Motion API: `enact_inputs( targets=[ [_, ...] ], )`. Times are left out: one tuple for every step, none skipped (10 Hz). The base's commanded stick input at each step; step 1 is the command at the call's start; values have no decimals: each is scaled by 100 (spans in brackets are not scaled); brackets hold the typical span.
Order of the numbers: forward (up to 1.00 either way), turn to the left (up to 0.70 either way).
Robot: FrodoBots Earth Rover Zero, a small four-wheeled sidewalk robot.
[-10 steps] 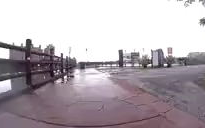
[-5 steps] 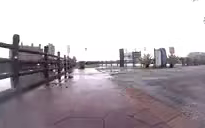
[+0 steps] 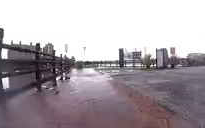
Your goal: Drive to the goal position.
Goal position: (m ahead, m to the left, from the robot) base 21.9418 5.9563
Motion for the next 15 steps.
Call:
enact_inputs(
  targets=[
    [100,-1],
    [100,-1],
    [100,-1],
    [100,-1],
    [100,-1],
    [100,13],
    [100,32],
    [100,35],
    [100,39],
    [100,-1],
    [100,-1],
    [100,-1],
    [100,-1],
    [100,-1],
    [100,-1]
  ],
)
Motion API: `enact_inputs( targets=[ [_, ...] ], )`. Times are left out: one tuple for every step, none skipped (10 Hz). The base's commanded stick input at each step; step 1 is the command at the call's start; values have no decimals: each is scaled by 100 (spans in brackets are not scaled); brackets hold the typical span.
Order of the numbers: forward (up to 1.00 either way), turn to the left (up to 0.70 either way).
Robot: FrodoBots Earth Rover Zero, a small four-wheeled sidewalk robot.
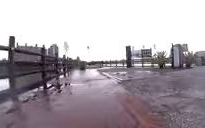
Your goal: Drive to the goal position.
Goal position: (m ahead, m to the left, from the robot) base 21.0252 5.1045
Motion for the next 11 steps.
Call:
enact_inputs(
  targets=[
    [100,-1],
    [100,-1],
    [100,-1],
    [100,-1],
    [100,-1],
    [100,-1],
    [100,-1],
    [100,-1],
    [100,30],
    [100,39],
    [100,39]
  ],
)
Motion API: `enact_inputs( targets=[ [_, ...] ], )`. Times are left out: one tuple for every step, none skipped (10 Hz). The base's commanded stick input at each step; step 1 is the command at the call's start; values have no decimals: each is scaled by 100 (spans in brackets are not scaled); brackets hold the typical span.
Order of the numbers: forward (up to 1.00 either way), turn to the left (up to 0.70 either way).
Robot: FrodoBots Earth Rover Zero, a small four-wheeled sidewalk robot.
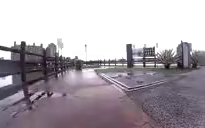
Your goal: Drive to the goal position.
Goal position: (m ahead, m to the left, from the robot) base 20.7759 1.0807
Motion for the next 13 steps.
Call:
enact_inputs(
  targets=[
    [100,39],
    [100,39],
    [100,29],
    [100,10],
    [100,-1],
    [100,-1],
    [100,-1],
    [100,-1],
    [100,-1],
    [100,-1],
    [100,-1],
    [100,-1],
    [100,-1]
  ],
)
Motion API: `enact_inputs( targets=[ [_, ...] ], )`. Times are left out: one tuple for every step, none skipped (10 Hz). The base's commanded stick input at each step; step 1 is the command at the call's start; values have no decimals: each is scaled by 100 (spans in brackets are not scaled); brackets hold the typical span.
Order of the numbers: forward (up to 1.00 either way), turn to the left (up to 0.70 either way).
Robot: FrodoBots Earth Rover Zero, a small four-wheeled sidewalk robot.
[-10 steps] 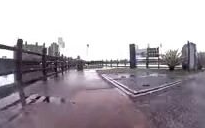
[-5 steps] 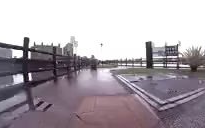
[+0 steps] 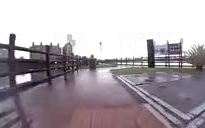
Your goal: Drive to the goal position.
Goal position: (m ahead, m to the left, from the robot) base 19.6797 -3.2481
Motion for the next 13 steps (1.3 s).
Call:
enact_inputs(
  targets=[
    [100,-1],
    [100,-1],
    [100,-1],
    [100,-1],
    [100,-1],
    [100,-1],
    [100,-1],
    [100,-1],
    [100,-1],
    [100,-1],
    [100,-1],
    [100,-1],
    [100,6]
  ],
)
